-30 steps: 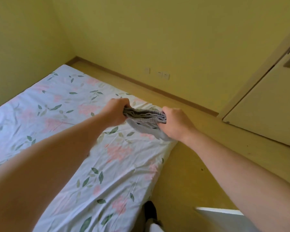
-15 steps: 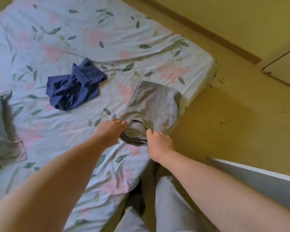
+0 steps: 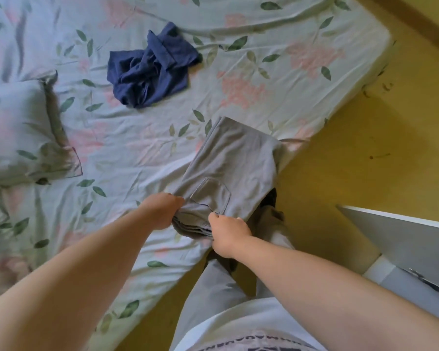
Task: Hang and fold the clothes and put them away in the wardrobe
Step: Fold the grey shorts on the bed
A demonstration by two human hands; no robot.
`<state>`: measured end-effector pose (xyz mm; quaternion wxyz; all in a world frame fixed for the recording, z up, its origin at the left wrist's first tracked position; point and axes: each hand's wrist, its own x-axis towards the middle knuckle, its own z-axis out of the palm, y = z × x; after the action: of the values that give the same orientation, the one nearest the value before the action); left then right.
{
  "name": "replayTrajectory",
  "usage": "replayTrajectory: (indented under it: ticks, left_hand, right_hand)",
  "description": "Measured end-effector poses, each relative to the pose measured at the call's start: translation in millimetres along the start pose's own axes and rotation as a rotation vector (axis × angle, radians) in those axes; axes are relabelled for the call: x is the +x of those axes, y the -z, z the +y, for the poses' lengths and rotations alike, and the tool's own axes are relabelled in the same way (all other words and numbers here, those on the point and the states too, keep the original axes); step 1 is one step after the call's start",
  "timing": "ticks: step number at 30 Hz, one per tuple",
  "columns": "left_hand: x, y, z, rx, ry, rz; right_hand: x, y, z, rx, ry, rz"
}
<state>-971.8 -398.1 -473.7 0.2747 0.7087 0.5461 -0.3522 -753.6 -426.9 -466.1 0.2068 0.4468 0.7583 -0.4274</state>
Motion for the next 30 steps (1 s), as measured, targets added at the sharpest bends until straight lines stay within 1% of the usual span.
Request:
replayTrajectory:
  ticks: [3, 7, 9, 12, 15, 18, 20, 23, 24, 25, 26, 27, 28, 29, 30]
  left_hand:
    - [7, 15, 1, 0.023, -0.009, -0.104]
    - [45, 57, 6, 0.053, -0.026, -0.165]
    - [69, 83, 8, -0.043, -0.018, -0.171]
    - [110, 124, 10, -0.211, 0.024, -0.145]
    - [156, 148, 13, -0.41, 0.113, -0.072]
    - [208, 152, 22, -0.587, 0.252, 0.047]
    - [239, 143, 28, -0.621, 0.325, 0.106]
    - [277, 123, 36, -0.648, 0.391, 0.155]
    - [285, 118, 39, -0.615, 0.409, 0.188]
    - [290, 112, 45, -0.549, 0.418, 0.265]
    - [291, 107, 52, -0.471, 0.396, 0.39]
    - [289, 102, 63, -0.389, 0.323, 0.543]
    - [285, 98, 76, -0.311, 0.194, 0.686]
    - [280, 95, 93, -0.248, 0.023, 0.798]
    - [274, 89, 112, -0.201, -0.175, 0.86]
  right_hand:
    - [5, 3, 4, 0.063, -0.013, -0.064]
    - [21, 27, 38, 0.255, -0.101, -0.092]
    - [31, 45, 63, 0.414, -0.137, -0.059]
    - [53, 74, 106, 0.626, -0.225, 0.034]
    - [89, 96, 151, 0.864, -0.31, 0.164]
    - [128, 107, 188, 1.018, -0.344, 0.257]
    - [152, 108, 209, 1.048, -0.338, 0.283]
    - [179, 105, 239, 1.026, -0.357, 0.312]
    - [184, 106, 250, 1.005, -0.377, 0.357]
    - [188, 107, 262, 0.971, -0.399, 0.413]
    - [191, 108, 275, 0.931, -0.421, 0.47]
    - [191, 108, 288, 0.89, -0.439, 0.5]
    - [190, 108, 300, 0.847, -0.446, 0.49]
    - [187, 109, 310, 0.799, -0.441, 0.439]
    - [185, 109, 317, 0.746, -0.425, 0.365]
